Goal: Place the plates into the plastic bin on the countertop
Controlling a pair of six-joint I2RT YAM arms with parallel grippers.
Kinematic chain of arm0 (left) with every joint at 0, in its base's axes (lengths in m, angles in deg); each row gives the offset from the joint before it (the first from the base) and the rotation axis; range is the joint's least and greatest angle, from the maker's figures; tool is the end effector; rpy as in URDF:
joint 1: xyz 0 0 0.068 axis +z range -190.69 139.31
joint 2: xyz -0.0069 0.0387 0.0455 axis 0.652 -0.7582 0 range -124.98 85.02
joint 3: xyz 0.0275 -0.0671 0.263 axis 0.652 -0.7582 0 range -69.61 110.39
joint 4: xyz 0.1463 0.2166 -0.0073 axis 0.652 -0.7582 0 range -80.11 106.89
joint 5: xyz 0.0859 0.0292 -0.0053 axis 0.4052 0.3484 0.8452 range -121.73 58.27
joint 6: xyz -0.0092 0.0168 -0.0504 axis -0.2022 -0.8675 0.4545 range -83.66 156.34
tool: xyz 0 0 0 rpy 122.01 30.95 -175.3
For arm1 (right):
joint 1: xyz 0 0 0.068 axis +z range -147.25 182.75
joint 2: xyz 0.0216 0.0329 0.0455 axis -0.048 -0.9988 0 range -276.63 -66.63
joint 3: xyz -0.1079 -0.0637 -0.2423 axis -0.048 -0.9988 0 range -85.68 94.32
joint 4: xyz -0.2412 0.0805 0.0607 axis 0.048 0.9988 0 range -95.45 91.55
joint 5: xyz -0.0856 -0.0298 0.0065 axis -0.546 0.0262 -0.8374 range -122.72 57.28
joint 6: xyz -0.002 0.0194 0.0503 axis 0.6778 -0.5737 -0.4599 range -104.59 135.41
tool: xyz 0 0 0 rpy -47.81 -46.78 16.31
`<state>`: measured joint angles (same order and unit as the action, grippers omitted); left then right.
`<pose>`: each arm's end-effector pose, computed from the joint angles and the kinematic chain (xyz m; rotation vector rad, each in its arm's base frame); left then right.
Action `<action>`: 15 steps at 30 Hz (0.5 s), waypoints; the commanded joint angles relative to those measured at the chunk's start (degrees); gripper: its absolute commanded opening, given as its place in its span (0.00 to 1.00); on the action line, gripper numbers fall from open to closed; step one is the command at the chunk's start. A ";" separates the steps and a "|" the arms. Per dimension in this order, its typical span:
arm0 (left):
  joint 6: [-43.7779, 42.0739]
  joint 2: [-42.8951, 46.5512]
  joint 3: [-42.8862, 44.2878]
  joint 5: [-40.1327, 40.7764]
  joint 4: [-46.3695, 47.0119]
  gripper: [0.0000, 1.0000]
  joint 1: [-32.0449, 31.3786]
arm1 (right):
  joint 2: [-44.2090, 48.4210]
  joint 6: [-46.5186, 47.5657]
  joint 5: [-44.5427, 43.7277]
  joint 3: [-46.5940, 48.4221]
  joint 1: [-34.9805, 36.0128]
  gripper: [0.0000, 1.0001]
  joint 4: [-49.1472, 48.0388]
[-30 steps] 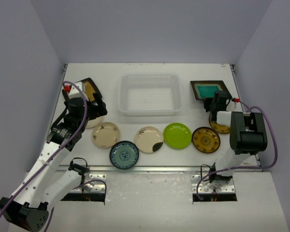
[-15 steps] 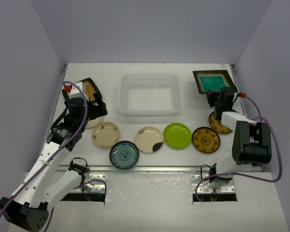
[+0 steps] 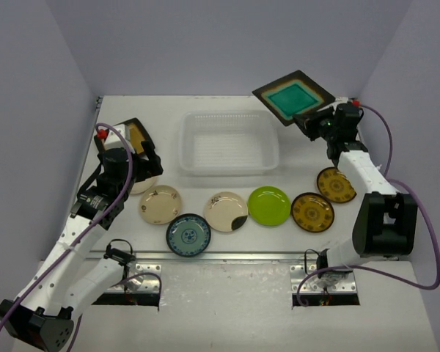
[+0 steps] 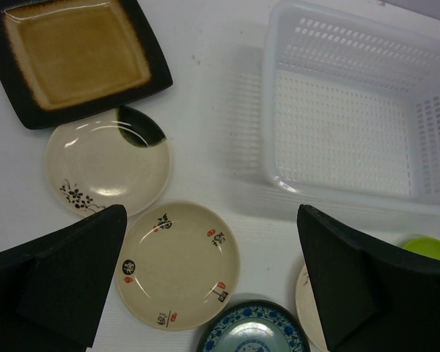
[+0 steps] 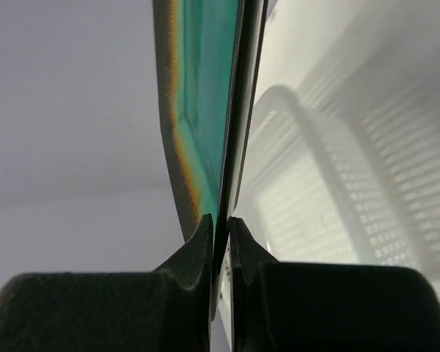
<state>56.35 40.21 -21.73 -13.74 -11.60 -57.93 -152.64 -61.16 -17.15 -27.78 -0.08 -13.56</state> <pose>0.1672 -0.0403 0.3263 -0.2462 1.9776 -0.1028 0.3478 -0.0075 0.2773 1.1668 1.7147 1.0932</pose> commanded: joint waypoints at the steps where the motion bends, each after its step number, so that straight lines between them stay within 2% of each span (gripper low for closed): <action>1: -0.51 0.96 0.18 -2.03 2.73 1.00 -0.52 | -2.49 13.94 16.97 13.05 6.48 0.00 -1.61; 4: -0.59 0.92 0.11 -2.61 3.09 1.00 -0.52 | -9.14 21.69 24.22 21.73 9.42 0.00 7.22; 8: -0.59 0.70 0.05 -2.99 3.00 1.00 -0.52 | -14.19 33.26 25.80 30.36 12.35 0.00 18.88; 11: -0.73 0.52 -0.04 -4.48 3.30 1.00 -0.52 | -18.12 36.96 27.01 35.64 12.93 0.00 26.07; 15: -0.76 0.73 -0.10 -4.61 3.44 1.00 -0.52 | -21.55 39.43 26.56 38.62 12.97 0.00 30.04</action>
<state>56.17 40.29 -21.73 -17.14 -11.16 -57.93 -174.90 -28.46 5.07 3.49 14.16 17.16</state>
